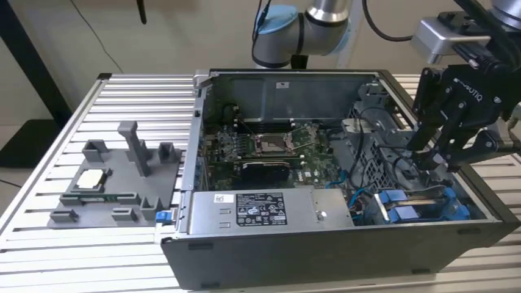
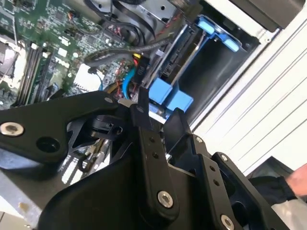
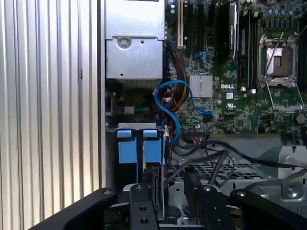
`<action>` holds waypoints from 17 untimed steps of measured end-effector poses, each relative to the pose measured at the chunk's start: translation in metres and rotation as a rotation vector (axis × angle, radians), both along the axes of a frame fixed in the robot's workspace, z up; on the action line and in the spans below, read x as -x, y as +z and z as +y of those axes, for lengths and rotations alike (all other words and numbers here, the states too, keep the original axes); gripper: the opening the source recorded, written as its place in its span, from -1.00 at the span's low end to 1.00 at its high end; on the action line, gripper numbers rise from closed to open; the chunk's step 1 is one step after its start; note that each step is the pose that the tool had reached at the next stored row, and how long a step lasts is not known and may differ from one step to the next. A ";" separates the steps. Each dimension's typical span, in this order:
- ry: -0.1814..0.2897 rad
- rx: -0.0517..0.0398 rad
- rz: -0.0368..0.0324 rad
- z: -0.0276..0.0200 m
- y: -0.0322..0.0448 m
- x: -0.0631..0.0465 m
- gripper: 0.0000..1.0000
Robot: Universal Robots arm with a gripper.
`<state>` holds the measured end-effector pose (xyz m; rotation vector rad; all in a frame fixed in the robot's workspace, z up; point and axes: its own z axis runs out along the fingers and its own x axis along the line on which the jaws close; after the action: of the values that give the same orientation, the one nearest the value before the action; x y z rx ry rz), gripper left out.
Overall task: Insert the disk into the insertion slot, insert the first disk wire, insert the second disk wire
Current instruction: 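Insert the disk into the insertion slot, then insert the first disk wire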
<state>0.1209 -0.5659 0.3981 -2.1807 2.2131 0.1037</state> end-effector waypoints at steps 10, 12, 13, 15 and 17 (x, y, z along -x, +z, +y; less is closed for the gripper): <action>0.003 -0.0054 -0.0289 0.0083 -0.0064 -0.009 -0.19; 0.006 -0.0065 -0.0298 0.0085 -0.0096 -0.010 -0.19; 0.007 -0.0072 -0.0299 0.0086 -0.0112 -0.010 -0.19; 0.008 -0.0106 -0.0300 0.0086 -0.0130 -0.010 -0.19; 0.008 -0.0102 -0.0299 0.0086 -0.0129 -0.010 -0.24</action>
<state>0.1305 -0.5573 0.3852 -2.1712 2.1837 0.0819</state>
